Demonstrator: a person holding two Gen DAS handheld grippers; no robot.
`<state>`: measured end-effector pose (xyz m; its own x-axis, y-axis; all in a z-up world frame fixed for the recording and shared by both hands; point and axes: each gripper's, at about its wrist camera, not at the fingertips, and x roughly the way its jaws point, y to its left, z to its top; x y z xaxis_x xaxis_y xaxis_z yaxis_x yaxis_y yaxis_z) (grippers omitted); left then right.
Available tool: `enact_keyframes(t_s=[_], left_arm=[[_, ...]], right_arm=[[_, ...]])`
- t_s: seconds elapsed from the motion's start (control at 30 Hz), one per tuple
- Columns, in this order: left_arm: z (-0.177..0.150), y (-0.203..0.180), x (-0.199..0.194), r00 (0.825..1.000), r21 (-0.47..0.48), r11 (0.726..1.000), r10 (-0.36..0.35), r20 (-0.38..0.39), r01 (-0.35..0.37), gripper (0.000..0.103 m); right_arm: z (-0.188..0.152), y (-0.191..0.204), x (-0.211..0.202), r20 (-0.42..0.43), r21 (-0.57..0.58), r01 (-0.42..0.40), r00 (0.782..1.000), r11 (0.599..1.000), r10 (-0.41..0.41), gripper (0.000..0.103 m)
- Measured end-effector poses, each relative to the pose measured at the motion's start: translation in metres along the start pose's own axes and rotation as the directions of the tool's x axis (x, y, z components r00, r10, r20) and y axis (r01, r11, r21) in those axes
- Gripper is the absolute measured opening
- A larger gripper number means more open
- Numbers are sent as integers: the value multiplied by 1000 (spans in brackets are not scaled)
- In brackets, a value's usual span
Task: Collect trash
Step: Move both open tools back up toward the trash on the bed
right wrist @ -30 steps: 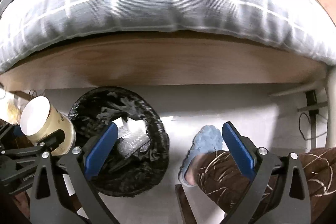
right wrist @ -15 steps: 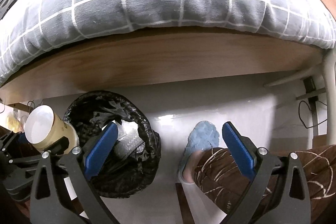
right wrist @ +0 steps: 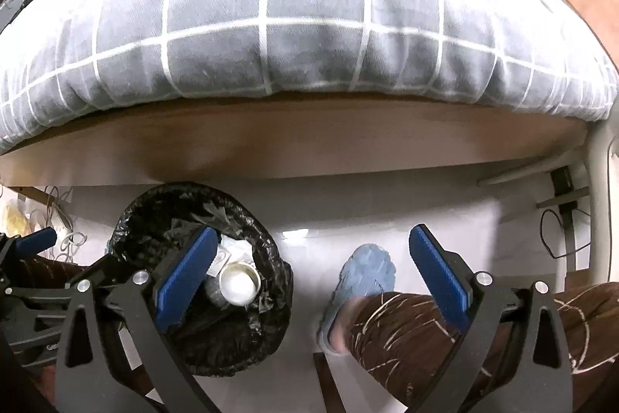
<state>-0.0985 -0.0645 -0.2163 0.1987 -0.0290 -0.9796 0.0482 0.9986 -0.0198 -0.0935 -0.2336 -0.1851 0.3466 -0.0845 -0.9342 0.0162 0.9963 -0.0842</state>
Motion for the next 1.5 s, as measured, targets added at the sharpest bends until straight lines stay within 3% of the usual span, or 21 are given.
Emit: enact_keyframes(t_s=[0.33, 0.6, 0.97, 1.27, 1.5], left_arm=[[6, 9, -32, 994, -10, 1000, 15, 111, -14, 97], [8, 17, -75, 970, -15, 1000, 27, 242, -24, 97], [20, 44, -139, 942, -93, 996, 34, 333, -3, 97], [61, 63, -179, 918, -108, 994, 48, 395, -5, 97], [100, 78, -187, 908, -122, 992, 67, 413, -18, 97]], right_arm=[[13, 3, -32, 114, -21, -5, 993, 1000, 8, 95], [18, 11, -67, 210, -41, -34, 977, 999, 41, 95], [44, 1, -133, 335, -23, -19, 942, 1000, 25, 95], [81, -3, -169, 422, -54, -21, 906, 998, 42, 95], [114, 5, -170, 435, -77, -28, 898, 997, 59, 95]])
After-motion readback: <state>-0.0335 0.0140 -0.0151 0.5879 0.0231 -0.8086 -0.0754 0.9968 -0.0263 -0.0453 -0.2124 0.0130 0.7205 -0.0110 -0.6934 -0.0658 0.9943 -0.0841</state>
